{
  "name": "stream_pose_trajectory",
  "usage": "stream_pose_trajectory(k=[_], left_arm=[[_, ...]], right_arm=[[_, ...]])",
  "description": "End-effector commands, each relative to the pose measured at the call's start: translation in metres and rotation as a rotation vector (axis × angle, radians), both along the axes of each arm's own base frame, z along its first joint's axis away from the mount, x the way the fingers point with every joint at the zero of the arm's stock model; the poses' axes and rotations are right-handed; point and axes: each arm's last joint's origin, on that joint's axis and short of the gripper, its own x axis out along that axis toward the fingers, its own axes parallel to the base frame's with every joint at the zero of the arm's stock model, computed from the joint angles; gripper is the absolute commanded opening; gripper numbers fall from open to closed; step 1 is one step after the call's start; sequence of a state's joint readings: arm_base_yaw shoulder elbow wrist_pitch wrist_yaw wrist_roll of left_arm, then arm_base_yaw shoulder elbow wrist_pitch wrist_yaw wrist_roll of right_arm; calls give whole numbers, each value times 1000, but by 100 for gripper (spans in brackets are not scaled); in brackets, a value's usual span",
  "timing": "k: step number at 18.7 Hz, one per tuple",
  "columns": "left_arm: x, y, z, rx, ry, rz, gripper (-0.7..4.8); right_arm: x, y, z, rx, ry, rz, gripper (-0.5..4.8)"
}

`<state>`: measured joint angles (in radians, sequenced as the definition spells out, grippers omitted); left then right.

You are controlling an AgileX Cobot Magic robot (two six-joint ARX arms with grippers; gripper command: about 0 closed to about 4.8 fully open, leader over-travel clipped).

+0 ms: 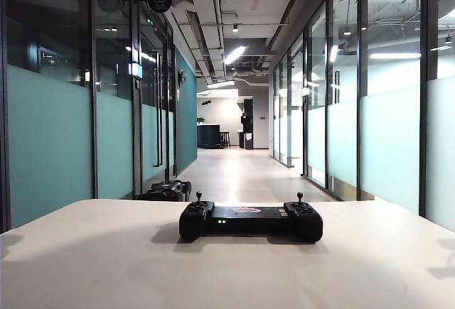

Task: Push the left joystick on the remote control sitting on the white table forward to make the robot dog walk in a straight line until it approaches the door.

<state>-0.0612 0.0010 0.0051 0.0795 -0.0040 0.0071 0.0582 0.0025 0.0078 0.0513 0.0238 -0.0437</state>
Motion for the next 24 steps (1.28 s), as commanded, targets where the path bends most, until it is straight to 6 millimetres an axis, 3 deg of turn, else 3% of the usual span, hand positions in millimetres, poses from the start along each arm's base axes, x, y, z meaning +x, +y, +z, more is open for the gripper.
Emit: stream_pose_trajectory(k=[1, 7, 15, 24], left_arm=[[0, 0, 2, 2, -9, 6, -6], [-1, 0, 6, -2, -18, 6, -5], [1, 1, 26, -51, -37, 34, -6], [41, -12, 51, -39, 0, -96, -5]], right_arm=[[0, 0, 1, -1, -26, 0, -1], [0, 0, 3, 0, -32, 3, -1], [-6, 0, 26, 3, -90, 7, -1], [0, 3, 44, -7, -71, 93, -1]])
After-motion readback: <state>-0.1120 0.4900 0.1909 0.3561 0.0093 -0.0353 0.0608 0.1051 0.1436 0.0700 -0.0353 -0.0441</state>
